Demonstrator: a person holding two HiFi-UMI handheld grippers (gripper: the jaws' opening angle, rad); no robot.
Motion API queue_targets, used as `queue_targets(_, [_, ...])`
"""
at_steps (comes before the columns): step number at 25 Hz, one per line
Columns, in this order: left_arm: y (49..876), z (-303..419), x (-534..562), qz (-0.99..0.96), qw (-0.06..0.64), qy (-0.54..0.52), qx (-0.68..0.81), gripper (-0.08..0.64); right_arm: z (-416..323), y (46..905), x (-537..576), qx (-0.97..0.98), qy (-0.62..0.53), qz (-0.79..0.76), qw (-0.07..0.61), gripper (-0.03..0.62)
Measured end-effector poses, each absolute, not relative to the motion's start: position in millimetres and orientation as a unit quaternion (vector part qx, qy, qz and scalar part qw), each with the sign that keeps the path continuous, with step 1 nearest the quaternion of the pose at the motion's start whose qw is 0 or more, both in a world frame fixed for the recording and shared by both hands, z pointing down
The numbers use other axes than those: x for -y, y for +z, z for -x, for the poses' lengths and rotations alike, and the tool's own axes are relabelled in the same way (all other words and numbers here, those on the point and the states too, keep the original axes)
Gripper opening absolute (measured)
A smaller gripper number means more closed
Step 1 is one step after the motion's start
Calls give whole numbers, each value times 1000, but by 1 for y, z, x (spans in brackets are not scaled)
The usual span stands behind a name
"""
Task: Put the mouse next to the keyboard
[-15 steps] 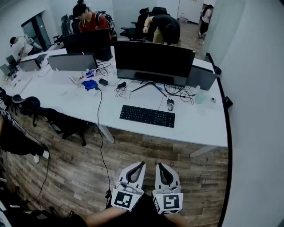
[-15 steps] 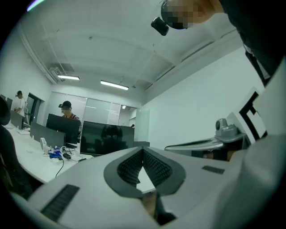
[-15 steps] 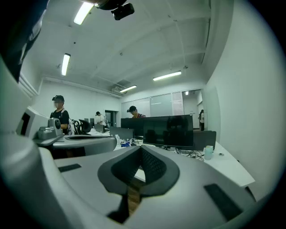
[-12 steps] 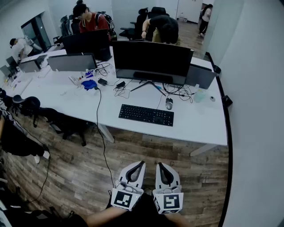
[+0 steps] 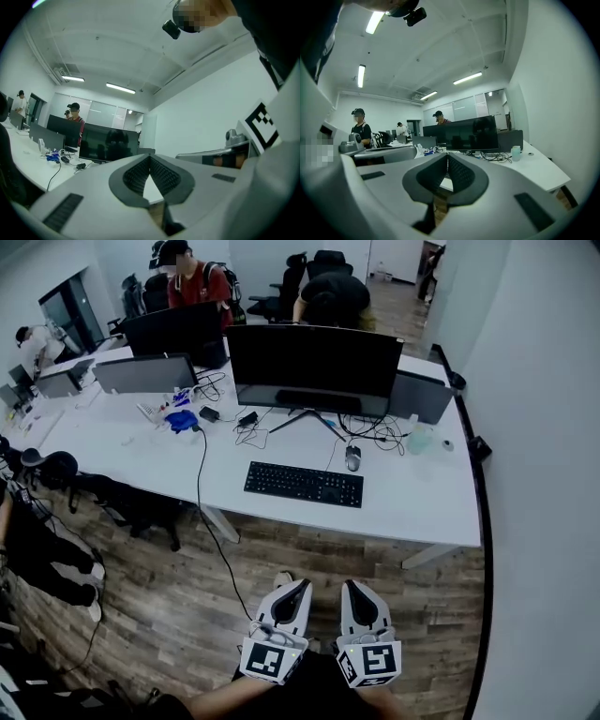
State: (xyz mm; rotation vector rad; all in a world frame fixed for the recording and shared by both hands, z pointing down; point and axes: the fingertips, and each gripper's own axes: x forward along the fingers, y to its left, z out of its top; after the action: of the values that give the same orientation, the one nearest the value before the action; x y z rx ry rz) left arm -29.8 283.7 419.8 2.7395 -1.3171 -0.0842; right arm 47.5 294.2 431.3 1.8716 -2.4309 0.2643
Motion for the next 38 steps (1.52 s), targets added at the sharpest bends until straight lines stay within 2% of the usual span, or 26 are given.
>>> queue_targets(4, [426,21,-251,-901,62,-28,429,5,-53,432,-264,787,48,-611,67,18])
queue_targets(16, [430,8,-85,-909,76,-39,409,5,-61,448,-97,771,108,-625,59,18])
queue_targets(23, [437,17,3,-917,84,-41,387,5,-47,461,-15,760,113,-633,94,18])
queue_targets(38, [482,8,93,-926,76,6,369,5,-98,511,82,700,162,-684,121,20])
